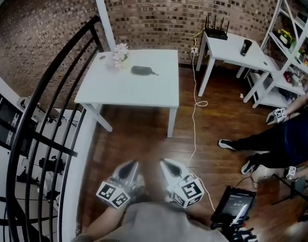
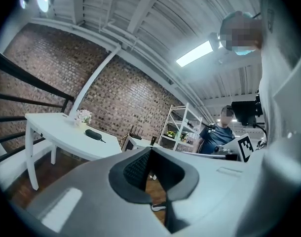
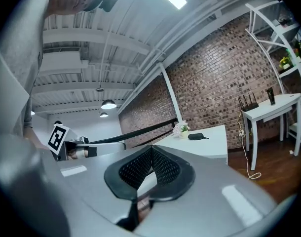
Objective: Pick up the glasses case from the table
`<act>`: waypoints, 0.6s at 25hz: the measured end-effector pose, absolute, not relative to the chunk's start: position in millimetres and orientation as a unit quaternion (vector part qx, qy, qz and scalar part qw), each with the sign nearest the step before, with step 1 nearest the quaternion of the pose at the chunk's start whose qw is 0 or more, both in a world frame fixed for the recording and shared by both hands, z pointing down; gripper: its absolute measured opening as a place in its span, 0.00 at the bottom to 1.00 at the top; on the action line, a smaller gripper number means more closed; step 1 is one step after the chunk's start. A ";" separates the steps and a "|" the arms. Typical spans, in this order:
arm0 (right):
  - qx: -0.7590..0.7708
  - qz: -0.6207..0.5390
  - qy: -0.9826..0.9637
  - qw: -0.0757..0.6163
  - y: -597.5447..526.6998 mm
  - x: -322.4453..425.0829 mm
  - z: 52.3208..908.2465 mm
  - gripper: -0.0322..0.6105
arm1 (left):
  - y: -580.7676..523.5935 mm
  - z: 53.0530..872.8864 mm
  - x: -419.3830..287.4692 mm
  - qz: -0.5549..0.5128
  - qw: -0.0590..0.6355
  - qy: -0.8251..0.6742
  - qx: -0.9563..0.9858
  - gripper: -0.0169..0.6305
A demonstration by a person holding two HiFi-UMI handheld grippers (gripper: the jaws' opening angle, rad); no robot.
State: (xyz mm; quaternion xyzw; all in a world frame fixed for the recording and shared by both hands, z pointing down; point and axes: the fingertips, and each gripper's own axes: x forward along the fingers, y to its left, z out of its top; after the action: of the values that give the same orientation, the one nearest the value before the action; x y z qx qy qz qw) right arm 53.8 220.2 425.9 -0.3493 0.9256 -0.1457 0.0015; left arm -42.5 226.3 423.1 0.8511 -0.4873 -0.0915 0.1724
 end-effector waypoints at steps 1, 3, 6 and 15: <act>-0.355 -0.147 0.923 0.001 210.1 49.1 426.5 0.07 | 215.3 422.5 -47.2 -0.092 0.174 -0.482 0.854 0.03; -0.368 -0.152 0.917 -0.001 188.1 37.6 426.8 0.07 | 192.7 420.0 -59.1 -0.092 0.178 -0.471 0.859 0.03; -0.383 -0.151 0.911 -0.004 150.2 8.5 416.6 0.07 | 152.0 408.1 -87.4 -0.089 0.173 -0.453 0.870 0.03; -0.408 -0.120 0.905 -0.016 68.5 -69.7 404.1 0.07 | 61.1 400.5 -169.6 -0.107 0.178 -0.435 0.876 0.03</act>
State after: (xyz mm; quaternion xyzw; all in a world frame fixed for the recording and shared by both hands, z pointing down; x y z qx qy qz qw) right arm -69.7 68.5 404.1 -0.4084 0.9048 -0.1201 -0.0155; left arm -169.6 61.1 400.5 0.8760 -0.4355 -0.1070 0.1776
